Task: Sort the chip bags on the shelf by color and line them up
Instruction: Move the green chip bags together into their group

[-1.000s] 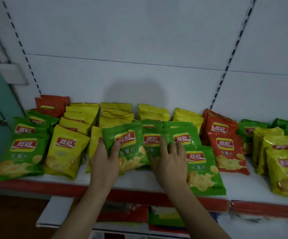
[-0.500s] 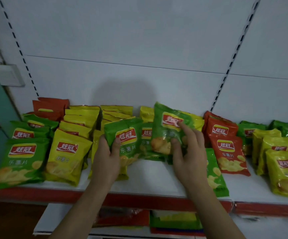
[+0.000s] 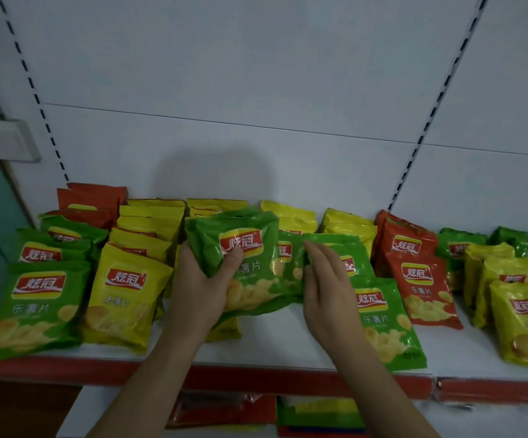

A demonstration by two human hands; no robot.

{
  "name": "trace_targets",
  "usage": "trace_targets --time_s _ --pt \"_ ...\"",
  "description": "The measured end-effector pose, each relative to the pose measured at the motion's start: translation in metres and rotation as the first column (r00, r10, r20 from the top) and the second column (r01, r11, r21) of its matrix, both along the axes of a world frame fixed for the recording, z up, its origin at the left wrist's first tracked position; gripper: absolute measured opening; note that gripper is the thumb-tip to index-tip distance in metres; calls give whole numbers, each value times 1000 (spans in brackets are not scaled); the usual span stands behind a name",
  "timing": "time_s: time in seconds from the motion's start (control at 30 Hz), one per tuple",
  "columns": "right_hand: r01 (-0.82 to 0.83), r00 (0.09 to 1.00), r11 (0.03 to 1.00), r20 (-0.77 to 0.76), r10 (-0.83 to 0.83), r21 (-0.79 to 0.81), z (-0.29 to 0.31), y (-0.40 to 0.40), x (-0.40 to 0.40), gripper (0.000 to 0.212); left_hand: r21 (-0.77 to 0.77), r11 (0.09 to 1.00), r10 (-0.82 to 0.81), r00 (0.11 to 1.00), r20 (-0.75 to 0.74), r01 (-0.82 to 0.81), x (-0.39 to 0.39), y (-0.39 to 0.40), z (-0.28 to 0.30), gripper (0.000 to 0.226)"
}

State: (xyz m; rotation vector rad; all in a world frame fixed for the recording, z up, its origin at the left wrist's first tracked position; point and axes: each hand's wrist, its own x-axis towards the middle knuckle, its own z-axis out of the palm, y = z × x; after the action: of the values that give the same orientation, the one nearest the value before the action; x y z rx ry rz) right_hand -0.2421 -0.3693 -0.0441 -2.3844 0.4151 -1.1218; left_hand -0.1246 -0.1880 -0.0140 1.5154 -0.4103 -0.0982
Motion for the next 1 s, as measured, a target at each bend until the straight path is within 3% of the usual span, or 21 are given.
trace_targets --time_s 0.07,0.17,0.3,0.5,0.73,1.0 --pt "122 974 978 -171 -151 -167 -13 -21 16 51 12 1000 21 1000 2 -21 6 9 0 62" --pt "119 877 932 -404 -260 -343 -21 -38 42 67 28 998 53 998 23 -54 7 16 3 55" --pt "68 806 902 -509 -301 -426 -13 -51 67 90 63 995 72 997 14 -73 8 22 1 50" --pt "15 851 828 -428 -306 -561 -7 -56 74 78 96 992 73 997 29 -76 9 23 -3 51" --pt "-57 787 844 -544 -291 -534 -4 -62 80 92 95 994 43 998 40 -47 8 22 -8 63" --pt "42 948 915 -273 -164 -402 14 -58 77 57 93 995 39 998 41 -43 10 23 -12 61"
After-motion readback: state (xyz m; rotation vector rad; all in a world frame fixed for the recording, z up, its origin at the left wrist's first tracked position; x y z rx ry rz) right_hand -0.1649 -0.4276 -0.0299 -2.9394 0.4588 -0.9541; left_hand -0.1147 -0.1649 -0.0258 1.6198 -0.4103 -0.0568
